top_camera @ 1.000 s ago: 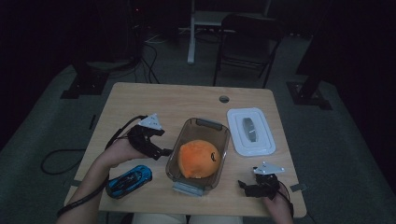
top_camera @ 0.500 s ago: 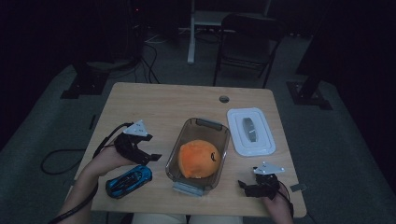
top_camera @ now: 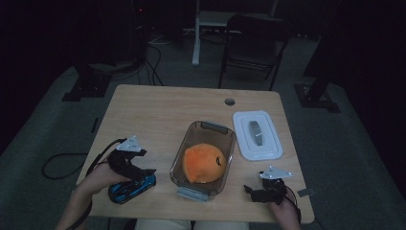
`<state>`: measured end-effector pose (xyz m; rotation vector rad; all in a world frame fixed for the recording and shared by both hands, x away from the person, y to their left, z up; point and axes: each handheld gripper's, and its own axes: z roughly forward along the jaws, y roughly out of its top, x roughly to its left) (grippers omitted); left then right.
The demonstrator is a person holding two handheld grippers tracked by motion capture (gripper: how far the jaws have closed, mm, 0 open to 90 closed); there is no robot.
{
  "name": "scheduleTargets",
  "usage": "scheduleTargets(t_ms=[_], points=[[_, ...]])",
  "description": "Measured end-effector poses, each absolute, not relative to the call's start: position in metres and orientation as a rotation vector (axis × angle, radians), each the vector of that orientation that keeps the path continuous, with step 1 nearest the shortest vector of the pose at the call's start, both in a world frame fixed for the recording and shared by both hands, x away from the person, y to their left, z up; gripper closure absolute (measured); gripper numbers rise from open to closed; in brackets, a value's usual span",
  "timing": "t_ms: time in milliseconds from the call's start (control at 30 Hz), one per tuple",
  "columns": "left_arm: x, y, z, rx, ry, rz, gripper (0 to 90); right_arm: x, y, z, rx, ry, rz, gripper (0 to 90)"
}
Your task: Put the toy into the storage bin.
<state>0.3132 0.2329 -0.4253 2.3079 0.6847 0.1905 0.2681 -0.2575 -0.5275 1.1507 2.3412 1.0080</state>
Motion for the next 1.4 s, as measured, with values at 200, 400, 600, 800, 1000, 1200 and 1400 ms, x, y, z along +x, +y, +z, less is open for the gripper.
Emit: scheduleTargets(t_ms=[200, 400, 600, 800, 1000, 1200, 1400], points=[[0.306, 0.244, -0.436, 2.312, 0.723, 0.193, 16.4, 0.268, -0.257, -0.527, 1.151, 2.341, 1.008, 13.1], [0.294, 0.249, -0.448, 2.333, 0.757, 0.217, 16.5, 0.268, -0.257, -0.527, 1.151, 2.341, 1.008, 13.1], [0.284, 0.256, -0.46, 2.364, 0.789, 0.216, 16.4, 0.268, -0.257, -0.528, 1.151, 2.34, 1.009, 13.1], [0.279, 0.259, -0.474, 2.399, 0.826, 0.213, 16.4, 0.268, -0.257, -0.528, 1.151, 2.34, 1.009, 13.1], [0.277, 0.26, -0.486, 2.441, 0.857, 0.213, 16.4, 0.268, -0.257, -0.528, 1.151, 2.34, 1.009, 13.1], [0.276, 0.26, -0.492, 2.455, 0.876, 0.209, 16.4, 0.268, -0.257, -0.528, 1.151, 2.34, 1.009, 13.1], [0.274, 0.262, -0.496, 2.455, 0.893, 0.213, 16.4, 0.268, -0.258, -0.528, 1.154, 2.338, 1.009, 13.1]])
